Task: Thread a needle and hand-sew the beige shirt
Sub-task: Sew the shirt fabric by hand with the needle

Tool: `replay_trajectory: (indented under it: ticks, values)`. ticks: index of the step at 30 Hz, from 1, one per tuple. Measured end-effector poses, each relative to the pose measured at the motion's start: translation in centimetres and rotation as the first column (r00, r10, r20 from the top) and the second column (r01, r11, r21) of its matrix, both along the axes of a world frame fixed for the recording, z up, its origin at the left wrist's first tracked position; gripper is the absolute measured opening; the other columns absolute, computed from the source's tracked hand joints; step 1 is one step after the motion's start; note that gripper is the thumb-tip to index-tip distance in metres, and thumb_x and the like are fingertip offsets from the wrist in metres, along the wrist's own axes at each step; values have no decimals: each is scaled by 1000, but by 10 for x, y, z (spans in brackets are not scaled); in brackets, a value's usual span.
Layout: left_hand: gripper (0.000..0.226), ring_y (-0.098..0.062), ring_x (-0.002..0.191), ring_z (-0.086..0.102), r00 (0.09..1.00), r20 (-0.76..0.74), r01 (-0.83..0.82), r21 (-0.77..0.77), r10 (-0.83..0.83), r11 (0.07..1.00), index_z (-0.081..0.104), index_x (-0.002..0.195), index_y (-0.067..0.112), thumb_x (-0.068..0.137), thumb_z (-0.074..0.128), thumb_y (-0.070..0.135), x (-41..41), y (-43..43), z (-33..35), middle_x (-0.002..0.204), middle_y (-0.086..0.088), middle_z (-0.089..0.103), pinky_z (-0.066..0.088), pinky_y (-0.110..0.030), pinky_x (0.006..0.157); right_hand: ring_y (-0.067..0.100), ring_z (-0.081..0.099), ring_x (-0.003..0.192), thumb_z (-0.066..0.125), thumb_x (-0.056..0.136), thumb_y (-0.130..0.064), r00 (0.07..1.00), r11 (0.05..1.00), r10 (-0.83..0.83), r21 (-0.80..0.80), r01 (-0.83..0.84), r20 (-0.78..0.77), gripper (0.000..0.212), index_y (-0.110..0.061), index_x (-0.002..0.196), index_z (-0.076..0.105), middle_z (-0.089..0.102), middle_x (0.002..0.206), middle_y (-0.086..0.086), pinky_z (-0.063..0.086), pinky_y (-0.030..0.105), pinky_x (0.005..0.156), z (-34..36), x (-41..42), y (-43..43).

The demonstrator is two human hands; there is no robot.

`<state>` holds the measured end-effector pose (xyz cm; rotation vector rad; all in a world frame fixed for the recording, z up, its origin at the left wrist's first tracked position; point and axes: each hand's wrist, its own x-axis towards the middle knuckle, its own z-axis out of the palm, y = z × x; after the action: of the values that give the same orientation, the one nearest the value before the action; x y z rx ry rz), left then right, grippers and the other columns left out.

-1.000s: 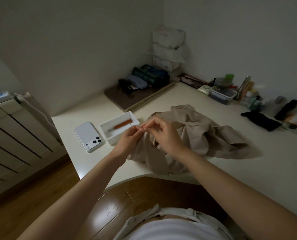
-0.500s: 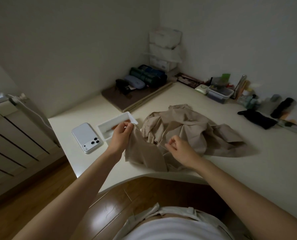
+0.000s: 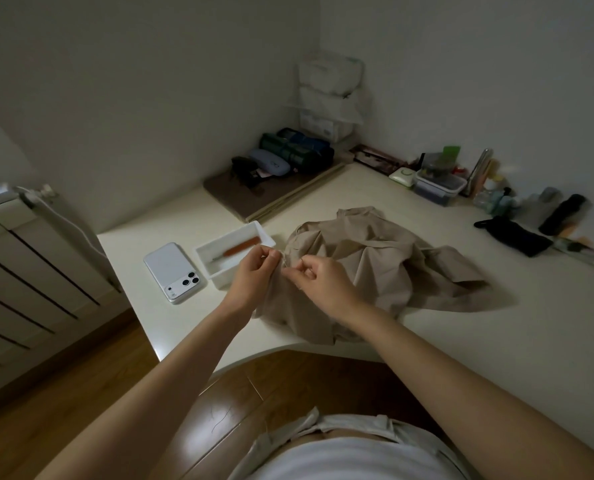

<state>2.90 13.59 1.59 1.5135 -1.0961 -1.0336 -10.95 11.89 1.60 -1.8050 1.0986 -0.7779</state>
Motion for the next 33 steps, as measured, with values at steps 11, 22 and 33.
replay_trajectory:
  ticks: [11, 22, 33]
  values:
    - [23, -18, 76, 51, 997, -45, -60, 30, 62, 998, 53, 79, 17, 100, 47, 25, 11, 5, 0, 80, -8, 55, 41, -25, 66, 9, 42, 57, 49, 97, -18, 945, 958, -90, 234, 168, -313, 28, -18, 69, 45, 45, 66, -2, 34, 18, 53, -47, -35, 7]
    - [22, -11, 69, 49, 999, -24, -22, 34, 23, 999, 53, 83, 14, 100, 45, 26, -1, 2, 4, 76, -2, 53, 42, -21, 66, 5, 61, 82, 46, 99, -27, 952, 981, -164, 54, 184, -259, 27, -13, 121, 53, 64, 102, 1, 48, 13, 59, -22, -31, 7]
    - [21, -14, 71, 48, 1000, -28, -4, 26, 4, 1000, 53, 83, 12, 100, 46, 24, 0, -3, 7, 75, -4, 52, 42, -22, 65, 4, 52, 58, 53, 96, -25, 988, 993, -106, 32, 111, -113, 17, -16, 82, 54, 54, 65, -6, 37, 4, 51, -5, -8, -4]
